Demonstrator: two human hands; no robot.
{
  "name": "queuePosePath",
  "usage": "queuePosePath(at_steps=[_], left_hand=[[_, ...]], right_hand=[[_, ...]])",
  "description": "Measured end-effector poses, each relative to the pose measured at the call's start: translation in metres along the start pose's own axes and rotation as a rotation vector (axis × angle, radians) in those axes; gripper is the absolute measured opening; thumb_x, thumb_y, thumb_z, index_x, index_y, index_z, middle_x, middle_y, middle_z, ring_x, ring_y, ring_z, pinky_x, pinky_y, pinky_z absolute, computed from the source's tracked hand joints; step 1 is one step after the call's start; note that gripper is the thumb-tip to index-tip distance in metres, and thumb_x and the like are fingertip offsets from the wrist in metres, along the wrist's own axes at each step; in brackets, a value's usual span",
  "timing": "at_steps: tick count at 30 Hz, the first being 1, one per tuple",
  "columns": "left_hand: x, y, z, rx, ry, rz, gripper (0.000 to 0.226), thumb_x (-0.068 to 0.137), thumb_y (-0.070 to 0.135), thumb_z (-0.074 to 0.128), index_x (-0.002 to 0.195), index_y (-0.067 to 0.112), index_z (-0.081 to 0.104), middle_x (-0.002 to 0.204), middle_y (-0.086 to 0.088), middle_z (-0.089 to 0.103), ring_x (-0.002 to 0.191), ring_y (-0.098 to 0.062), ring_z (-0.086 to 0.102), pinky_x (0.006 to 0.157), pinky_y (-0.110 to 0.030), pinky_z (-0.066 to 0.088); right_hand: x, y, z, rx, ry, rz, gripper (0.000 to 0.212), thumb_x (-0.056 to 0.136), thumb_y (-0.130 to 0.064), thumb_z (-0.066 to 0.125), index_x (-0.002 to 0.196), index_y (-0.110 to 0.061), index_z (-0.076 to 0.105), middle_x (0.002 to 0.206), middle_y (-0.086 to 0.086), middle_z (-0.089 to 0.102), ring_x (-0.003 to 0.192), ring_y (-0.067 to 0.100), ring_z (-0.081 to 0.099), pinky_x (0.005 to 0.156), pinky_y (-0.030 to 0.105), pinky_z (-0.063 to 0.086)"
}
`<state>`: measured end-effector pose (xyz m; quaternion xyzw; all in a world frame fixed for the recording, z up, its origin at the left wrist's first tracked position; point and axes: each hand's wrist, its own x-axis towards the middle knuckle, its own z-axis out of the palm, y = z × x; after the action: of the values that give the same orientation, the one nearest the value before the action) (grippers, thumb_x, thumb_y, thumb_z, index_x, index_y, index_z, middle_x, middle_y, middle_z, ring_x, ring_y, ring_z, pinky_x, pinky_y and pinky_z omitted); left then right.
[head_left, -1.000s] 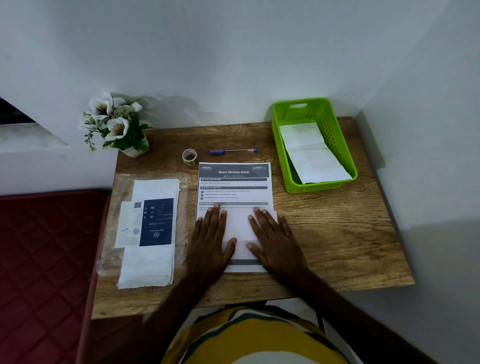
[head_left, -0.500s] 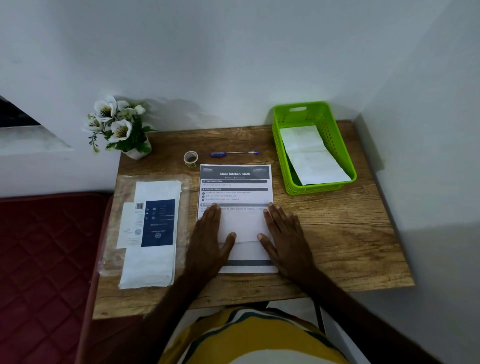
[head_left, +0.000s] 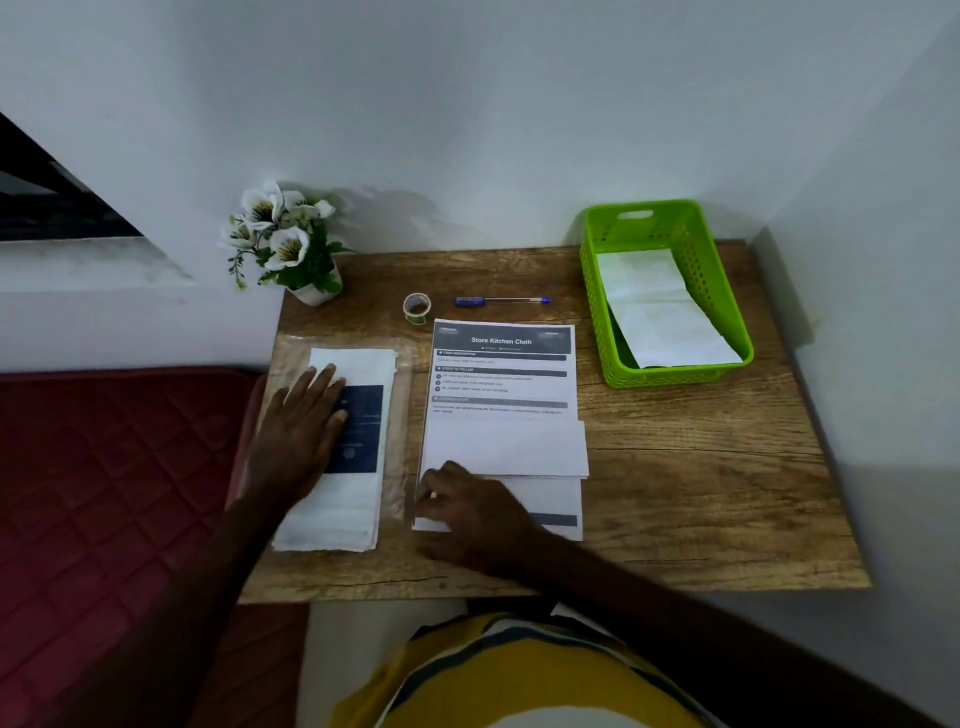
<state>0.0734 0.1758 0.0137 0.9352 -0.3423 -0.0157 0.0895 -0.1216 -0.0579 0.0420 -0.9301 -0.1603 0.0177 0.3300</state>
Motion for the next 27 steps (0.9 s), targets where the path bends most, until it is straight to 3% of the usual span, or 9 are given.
queuePosePath(at_steps=[4, 12, 18, 23, 27], left_hand=[[-0.003, -0.011, 0.0, 0.022, -0.018, 0.006, 0.062, 0.107, 0.047, 0.025, 0.161, 0.015, 0.028, 0.169, -0.004, 0.023, 0.157, -0.022, 0.018, 0.125, -0.052, 0.021], [-0.002, -0.026, -0.007, 0.085, -0.003, 0.028, 0.064, 0.108, 0.049, 0.025, 0.155, 0.009, 0.038, 0.165, -0.009, 0.031, 0.155, -0.023, 0.025, 0.125, -0.055, 0.021], [-0.005, -0.027, -0.006, 0.117, -0.016, 0.038, 0.064, 0.109, 0.049, 0.023, 0.155, 0.008, 0.039, 0.166, -0.009, 0.031, 0.155, -0.022, 0.024, 0.123, -0.057, 0.025], [-0.009, -0.032, -0.003, 0.136, -0.036, 0.073, 0.064, 0.109, 0.049, 0.022, 0.155, 0.007, 0.04, 0.164, -0.011, 0.033, 0.152, -0.029, 0.033, 0.119, -0.061, 0.029], [-0.007, -0.035, -0.003, 0.143, -0.026, 0.069, 0.062, 0.107, 0.047, 0.027, 0.153, 0.008, 0.044, 0.163, -0.012, 0.036, 0.15, -0.03, 0.035, 0.12, -0.057, 0.028]], right_hand=[[0.021, -0.007, 0.03, -0.081, 0.016, -0.192, 0.039, 0.086, -0.037, 0.078, 0.112, -0.009, 0.071, 0.108, 0.012, 0.062, 0.098, 0.028, 0.056, 0.062, 0.033, 0.05], [0.049, -0.022, 0.048, -0.065, 0.017, -0.221, 0.037, 0.088, -0.039, 0.076, 0.109, -0.009, 0.075, 0.101, 0.007, 0.06, 0.094, 0.021, 0.048, 0.058, 0.03, 0.044], [0.053, -0.022, 0.05, -0.041, 0.006, -0.177, 0.017, 0.092, -0.028, 0.071, 0.098, -0.014, 0.078, 0.097, 0.003, 0.059, 0.094, 0.019, 0.05, 0.06, 0.029, 0.042], [0.05, -0.023, 0.051, 0.043, 0.019, -0.052, 0.016, 0.093, -0.03, 0.067, 0.093, -0.017, 0.077, 0.098, 0.0, 0.059, 0.095, 0.016, 0.049, 0.064, 0.031, 0.046], [0.047, -0.03, 0.048, 0.084, 0.08, -0.007, 0.019, 0.092, -0.033, 0.067, 0.092, -0.015, 0.074, 0.101, -0.001, 0.064, 0.096, 0.015, 0.05, 0.066, 0.032, 0.048]])
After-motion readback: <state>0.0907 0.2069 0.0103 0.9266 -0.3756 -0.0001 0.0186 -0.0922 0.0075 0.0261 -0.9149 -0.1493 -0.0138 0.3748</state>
